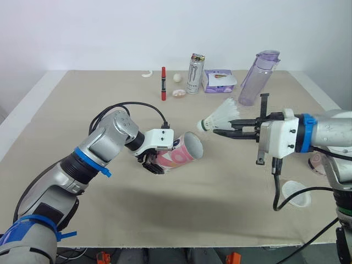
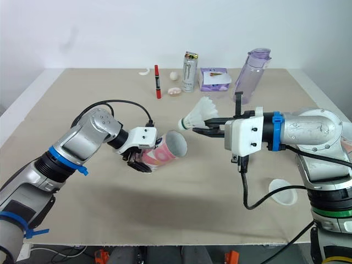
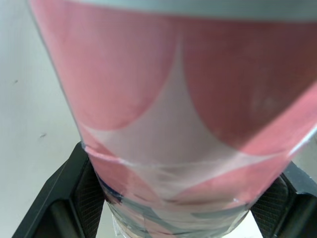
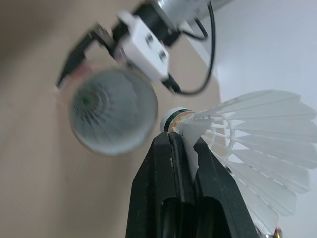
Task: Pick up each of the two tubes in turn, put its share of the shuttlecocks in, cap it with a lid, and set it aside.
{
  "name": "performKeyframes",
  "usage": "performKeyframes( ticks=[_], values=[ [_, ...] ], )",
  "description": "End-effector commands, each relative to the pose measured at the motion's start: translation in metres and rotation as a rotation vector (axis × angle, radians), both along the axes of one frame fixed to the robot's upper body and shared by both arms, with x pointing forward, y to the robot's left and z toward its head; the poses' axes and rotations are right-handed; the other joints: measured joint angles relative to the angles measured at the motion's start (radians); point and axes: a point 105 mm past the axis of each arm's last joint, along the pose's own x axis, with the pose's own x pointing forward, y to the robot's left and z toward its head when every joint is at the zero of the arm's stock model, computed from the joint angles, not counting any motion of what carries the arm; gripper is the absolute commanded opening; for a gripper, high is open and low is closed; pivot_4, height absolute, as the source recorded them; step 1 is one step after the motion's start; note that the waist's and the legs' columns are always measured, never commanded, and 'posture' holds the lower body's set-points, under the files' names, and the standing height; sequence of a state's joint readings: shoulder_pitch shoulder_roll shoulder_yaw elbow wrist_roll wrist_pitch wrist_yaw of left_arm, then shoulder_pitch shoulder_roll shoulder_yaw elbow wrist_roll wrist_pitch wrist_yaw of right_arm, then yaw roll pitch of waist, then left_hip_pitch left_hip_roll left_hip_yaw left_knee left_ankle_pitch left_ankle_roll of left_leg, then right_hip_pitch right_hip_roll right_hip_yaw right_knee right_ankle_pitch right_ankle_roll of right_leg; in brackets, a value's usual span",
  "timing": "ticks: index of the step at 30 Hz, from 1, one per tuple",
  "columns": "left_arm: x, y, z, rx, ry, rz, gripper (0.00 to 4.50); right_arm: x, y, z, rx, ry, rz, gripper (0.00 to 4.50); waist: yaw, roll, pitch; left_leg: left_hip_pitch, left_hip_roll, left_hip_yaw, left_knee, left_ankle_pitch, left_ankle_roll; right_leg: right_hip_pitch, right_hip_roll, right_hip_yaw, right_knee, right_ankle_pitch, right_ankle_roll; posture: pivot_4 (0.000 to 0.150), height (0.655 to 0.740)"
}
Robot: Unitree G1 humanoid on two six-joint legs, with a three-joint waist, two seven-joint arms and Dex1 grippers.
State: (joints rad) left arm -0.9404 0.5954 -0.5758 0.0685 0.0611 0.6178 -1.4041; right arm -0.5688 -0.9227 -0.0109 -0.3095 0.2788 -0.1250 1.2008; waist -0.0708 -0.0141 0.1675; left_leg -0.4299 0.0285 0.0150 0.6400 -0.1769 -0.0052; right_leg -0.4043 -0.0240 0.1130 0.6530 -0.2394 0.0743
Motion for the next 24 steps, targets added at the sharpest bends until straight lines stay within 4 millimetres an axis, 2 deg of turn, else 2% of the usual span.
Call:
performKeyframes(
  ticks=[1,5,13,16,17,18,19,20,21,22,24],
  values=[
    [0.003,0.003,-0.003,0.026,-0.008,0.024,3.61,-0.01,0.011,0.003,-0.015,0.001,0.044,0.02,0.003,0.0,0.0,0.0,0.0,0.0,0.0,0.0,0.0,0.0,0.0,0.0,0.0,0.0,0.0,0.15,0.74],
    [0.002,0.002,-0.004,0.024,-0.007,0.027,3.61,-0.008,0.02,-0.015,-0.034,0.052,0.064,0.02,0.004,0.0,0.0,0.0,0.0,0.0,0.0,0.0,0.0,0.0,0.0,0.0,0.0,-0.001,0.0,0.15,0.74],
    [0.001,0.004,-0.005,0.025,-0.004,0.035,3.61,-0.005,0.023,-0.027,-0.072,0.085,0.077,0.02,0.005,0.0,0.0,-0.001,0.0,0.0,0.0,0.0,0.0,-0.001,0.0,0.0,0.0,-0.001,0.0,0.15,0.74],
    [0.001,0.005,-0.005,0.026,-0.002,0.035,3.61,-0.011,0.021,-0.023,-0.062,0.136,0.079,0.98,0.005,0.0,0.0,-0.001,0.0,0.0,0.0,0.0,0.0,-0.001,0.001,0.0,0.0,-0.001,0.0,0.15,0.74],
    [0.001,0.004,-0.005,0.027,-0.002,0.034,3.61,-0.013,0.019,-0.021,-0.054,0.155,0.075,1.16,0.005,0.0,0.0,-0.001,0.0,0.0,0.0,0.0,0.0,-0.001,0.001,0.0,0.0,-0.001,0.0,0.15,0.74],
    [0.001,0.004,-0.005,0.026,-0.002,0.032,3.61,-0.015,0.017,-0.018,-0.047,0.169,0.072,1.63,0.006,0.0,0.0,-0.001,0.0,0.0,0.0,0.0,0.0,-0.001,0.001,0.0,0.0,-0.001,0.0,0.15,0.74],
    [0.001,0.003,-0.005,0.025,-0.002,0.032,3.61,-0.017,0.016,-0.016,-0.038,0.185,0.067,1.9,0.006,-0.001,0.0,-0.001,0.0,0.0,0.0,0.0,0.0,-0.001,0.0,0.0,0.0,-0.001,0.0,0.15,0.74],
    [0.001,0.003,-0.006,0.025,-0.002,0.031,3.61,-0.018,0.014,-0.014,-0.034,0.192,0.064,2.46,0.006,-0.001,0.0,-0.002,0.0,0.0,0.0,0.0,0.0,-0.001,0.0,0.0,0.0,-0.001,0.0,0.15,0.74],
    [0.002,0.002,-0.006,0.025,-0.003,0.029,3.61,-0.019,0.012,-0.01,-0.022,0.213,0.057,2.58,0.007,-0.001,0.0,-0.002,0.0,0.0,0.0,0.0,0.0,-0.001,0.0,0.0,0.0,-0.001,0.0,0.15,0.74],
    [0.002,0.001,-0.006,0.024,-0.003,0.026,3.61,-0.02,0.01,-0.005,0.009,0.234,0.049,3.22,0.007,-0.001,0.0,-0.002,0.0,0.0,0.0,0.0,0.0,-0.001,0.0,0.0,0.0,-0.001,0.0,0.15,0.74],
    [0.002,0.0,-0.005,0.022,-0.003,0.022,3.61,-0.019,0.006,0.008,0.089,0.289,0.023,3.68,0.007,-0.001,0.0,-0.001,0.0,0.0,0.0,0.0,0.0,-0.001,0.0,0.0,0.0,-0.001,0.0,0.15,0.74]
  ],
)
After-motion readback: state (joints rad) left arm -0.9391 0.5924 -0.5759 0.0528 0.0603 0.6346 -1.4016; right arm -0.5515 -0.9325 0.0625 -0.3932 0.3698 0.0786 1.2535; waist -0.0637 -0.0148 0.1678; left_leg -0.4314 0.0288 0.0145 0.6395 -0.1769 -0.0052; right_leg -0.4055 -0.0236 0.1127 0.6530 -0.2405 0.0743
